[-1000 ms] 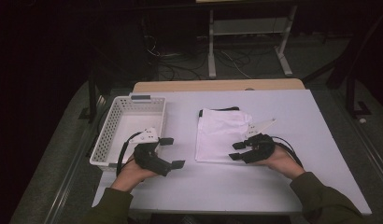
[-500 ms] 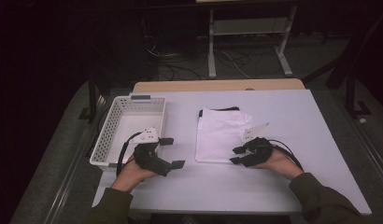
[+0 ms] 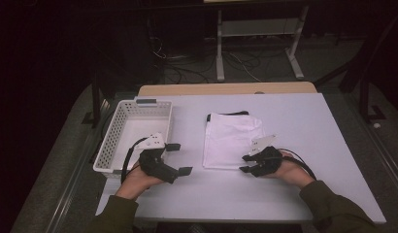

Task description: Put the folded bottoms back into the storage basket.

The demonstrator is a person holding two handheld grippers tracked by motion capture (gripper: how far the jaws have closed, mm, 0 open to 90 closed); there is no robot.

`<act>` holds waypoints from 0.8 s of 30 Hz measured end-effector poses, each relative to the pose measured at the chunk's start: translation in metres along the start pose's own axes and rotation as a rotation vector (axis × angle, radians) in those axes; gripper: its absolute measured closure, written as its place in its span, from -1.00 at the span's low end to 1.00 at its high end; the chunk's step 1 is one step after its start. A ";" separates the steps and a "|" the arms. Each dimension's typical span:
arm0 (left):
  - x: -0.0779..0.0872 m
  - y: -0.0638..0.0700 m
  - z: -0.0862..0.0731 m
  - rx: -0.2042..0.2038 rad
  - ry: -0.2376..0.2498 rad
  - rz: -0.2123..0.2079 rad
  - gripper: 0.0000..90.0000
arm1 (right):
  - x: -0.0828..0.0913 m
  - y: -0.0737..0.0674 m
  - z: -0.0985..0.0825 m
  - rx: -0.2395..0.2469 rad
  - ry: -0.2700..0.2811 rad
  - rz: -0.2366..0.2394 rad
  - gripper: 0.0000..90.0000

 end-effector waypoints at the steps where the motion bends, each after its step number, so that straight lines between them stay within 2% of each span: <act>1: 0.000 0.000 0.000 -0.001 0.000 0.000 -0.99 | 0.000 0.000 0.000 0.001 0.000 -0.002 0.26; 5: 0.000 0.000 0.000 0.000 -0.002 0.000 -0.99 | 0.000 0.000 0.000 0.004 0.004 -0.007 0.42; 7: 0.000 0.000 0.000 0.000 -0.002 0.001 -0.99 | 0.000 0.003 0.000 0.001 0.009 -0.019 0.58; 13: 0.000 -0.001 0.000 0.004 0.001 0.001 -0.99 | 0.001 0.007 0.000 -0.015 0.012 -0.029 0.80; 24: 0.000 -0.001 0.000 0.009 -0.002 -0.003 -0.99 | 0.003 0.008 0.002 -0.026 0.016 -0.011 0.85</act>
Point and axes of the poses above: each handheld gripper's, and its own axes: x roughly backward along the jaws, z roughly out of its top, y roughly to its right, the point moved 5 cm from there along -x, roughly forward along the jaws, and after that the axes turned 5 degrees about z, right-handed, at the moved point
